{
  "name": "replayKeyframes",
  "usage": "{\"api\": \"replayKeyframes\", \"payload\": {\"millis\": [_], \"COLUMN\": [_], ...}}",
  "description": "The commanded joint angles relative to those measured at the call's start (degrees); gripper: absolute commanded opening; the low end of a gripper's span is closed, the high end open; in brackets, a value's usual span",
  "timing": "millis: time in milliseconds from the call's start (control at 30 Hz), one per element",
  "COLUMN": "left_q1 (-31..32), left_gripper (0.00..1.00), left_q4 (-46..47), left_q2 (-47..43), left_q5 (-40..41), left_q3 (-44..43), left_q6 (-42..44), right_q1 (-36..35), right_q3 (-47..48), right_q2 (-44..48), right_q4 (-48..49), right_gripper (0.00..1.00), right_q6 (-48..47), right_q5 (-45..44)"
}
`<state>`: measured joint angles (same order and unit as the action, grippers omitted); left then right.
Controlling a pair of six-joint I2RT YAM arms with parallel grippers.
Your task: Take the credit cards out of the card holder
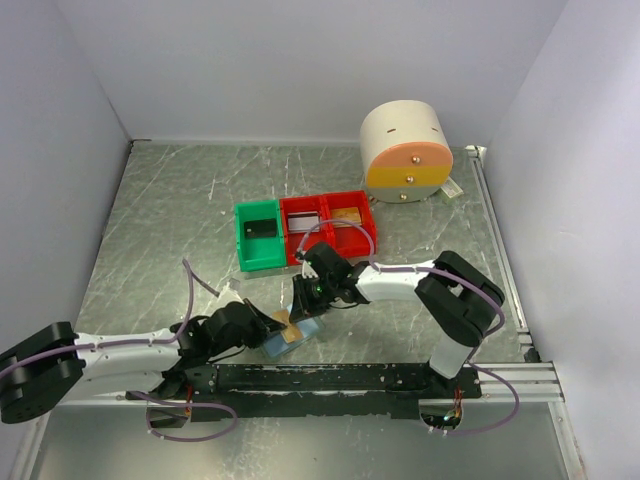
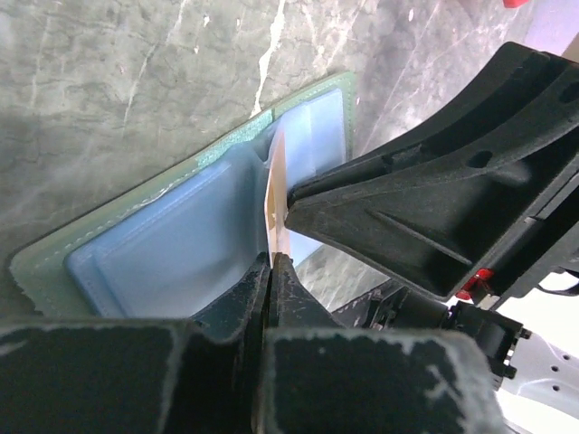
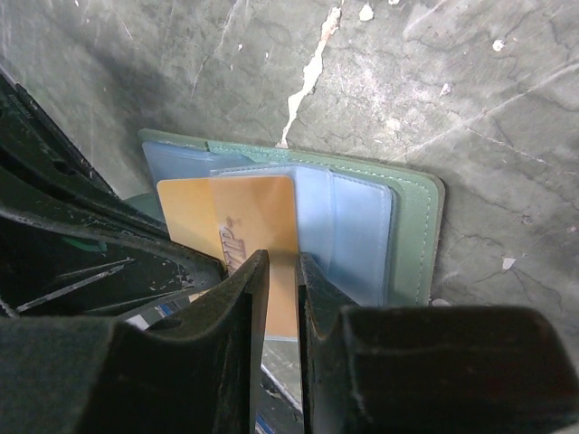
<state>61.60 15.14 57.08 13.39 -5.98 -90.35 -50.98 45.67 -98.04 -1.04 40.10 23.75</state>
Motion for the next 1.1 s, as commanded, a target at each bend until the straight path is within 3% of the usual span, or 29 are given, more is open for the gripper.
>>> {"api": "replayKeyframes", "payload": {"millis": [0,300,467,733,833,1067], "left_q1": [0.32,0.28,0.28,0.27,0.27,0.19], "left_gripper": [0.07,0.07,0.07,0.07,0.07,0.07], "left_q4": [-12.66,-31.73,-34.85,-37.84,-38.17,-38.59], "left_q2": [-2.89,-14.04,-16.22,-17.42,-18.31,-17.62], "left_q5": [1.25,1.27,1.93,2.59,2.85,3.42], "left_q3": [-2.69,-6.04,-9.14,-14.62,-16.55,-23.45], "left_q6": [2.54,5.03,7.98,13.2,16.25,25.61], "right_q1": [-0.02,0.57,0.54,2.13,5.23,15.52], "right_q3": [0.43,3.77,4.08,1.87,0.1,-7.61], "right_q2": [0.12,4.75,8.07,14.59,16.96,23.79], "right_q4": [-8.15,-12.98,-11.71,-10.37,-8.28,5.08], "right_gripper": [0.2,0.2,0.24,0.34,0.42,0.76], "right_q6": [-2.45,-5.46,-6.03,-3.77,-2.42,0.39], "right_q5": [-9.0,-17.54,-15.47,-19.58,-17.34,-2.82]}}
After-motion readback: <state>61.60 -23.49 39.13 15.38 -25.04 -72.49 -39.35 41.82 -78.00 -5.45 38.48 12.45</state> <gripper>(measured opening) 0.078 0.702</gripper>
